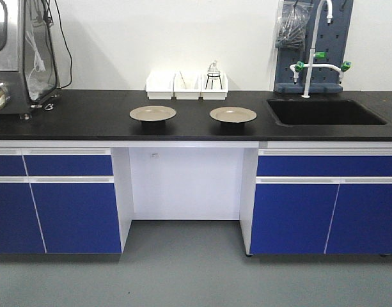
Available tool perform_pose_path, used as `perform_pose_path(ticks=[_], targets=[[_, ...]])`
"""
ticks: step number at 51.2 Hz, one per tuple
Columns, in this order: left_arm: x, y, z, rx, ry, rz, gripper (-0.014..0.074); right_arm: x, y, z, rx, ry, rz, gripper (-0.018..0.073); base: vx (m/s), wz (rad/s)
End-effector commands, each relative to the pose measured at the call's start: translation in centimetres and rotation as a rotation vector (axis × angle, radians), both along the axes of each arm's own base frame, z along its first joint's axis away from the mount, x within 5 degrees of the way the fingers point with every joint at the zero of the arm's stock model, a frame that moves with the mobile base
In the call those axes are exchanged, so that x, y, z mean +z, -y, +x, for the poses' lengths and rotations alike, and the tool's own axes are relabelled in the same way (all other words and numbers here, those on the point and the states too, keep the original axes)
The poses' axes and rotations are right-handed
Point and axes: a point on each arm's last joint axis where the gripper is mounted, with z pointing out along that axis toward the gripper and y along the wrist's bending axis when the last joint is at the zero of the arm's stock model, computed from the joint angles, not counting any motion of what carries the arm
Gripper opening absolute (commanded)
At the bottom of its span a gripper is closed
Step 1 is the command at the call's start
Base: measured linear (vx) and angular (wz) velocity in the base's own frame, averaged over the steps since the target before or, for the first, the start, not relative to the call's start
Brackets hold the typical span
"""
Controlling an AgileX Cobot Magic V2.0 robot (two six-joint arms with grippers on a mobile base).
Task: Arrange circular plates on left workspace
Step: 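Drive the base toward the bench with the two tan plates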
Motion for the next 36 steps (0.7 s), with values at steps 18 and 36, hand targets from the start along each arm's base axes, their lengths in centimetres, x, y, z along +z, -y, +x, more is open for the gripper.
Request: perform_pose_path(ticks=[18, 36], targets=[[0.13, 0.01, -0.02, -0.002, 0.076, -0.005, 0.0000, 0.16, -0.03, -0.03, 0.002, 0.076, -0.018, -0.0004, 0.34, -0.04], [0.13, 0.01, -0.02, -0.002, 0.076, -0.005, 0.0000, 0.16, -0.03, -0.03, 0.002, 0.076, -0.018, -0.0004, 0.50, 0.05]])
